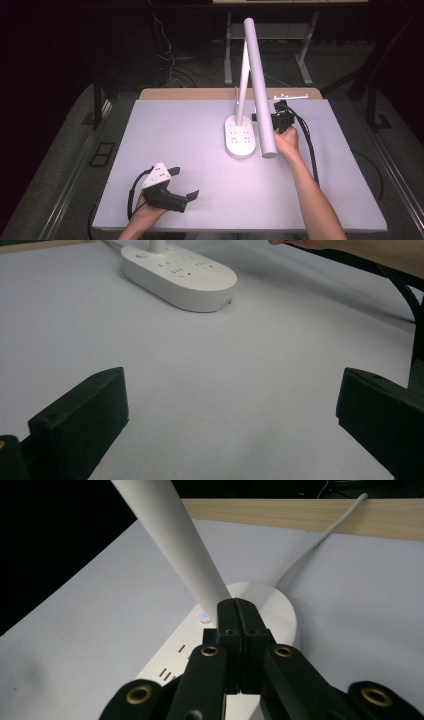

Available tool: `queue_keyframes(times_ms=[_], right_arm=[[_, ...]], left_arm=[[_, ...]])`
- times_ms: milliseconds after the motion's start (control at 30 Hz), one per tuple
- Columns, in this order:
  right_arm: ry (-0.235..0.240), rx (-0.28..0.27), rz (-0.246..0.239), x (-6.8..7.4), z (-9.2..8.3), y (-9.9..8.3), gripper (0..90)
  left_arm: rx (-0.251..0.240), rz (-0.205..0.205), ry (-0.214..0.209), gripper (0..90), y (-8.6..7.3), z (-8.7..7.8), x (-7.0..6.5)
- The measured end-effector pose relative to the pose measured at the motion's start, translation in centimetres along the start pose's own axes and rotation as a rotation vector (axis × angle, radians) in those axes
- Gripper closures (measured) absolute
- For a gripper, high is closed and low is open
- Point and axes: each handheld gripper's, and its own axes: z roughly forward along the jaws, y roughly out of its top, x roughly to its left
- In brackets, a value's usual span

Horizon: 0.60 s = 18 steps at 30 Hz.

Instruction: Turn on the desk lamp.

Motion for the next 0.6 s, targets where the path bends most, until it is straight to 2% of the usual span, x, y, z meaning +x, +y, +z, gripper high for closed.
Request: queue_keyframes(times_ms=[300, 600], right_arm=[[-0.01, 0.006, -0.053, 0.8, -2.4, 0.4, 89.2], [-0.007, 0.02, -0.069, 1.6, -4.6, -0.1, 89.2]], left_arm=[[0.002, 0.002, -0.003, 0.0, 0.0, 0.1, -0.1], [0.003, 0.005, -0.004, 0.0, 0.0, 0.2, -0.1]])
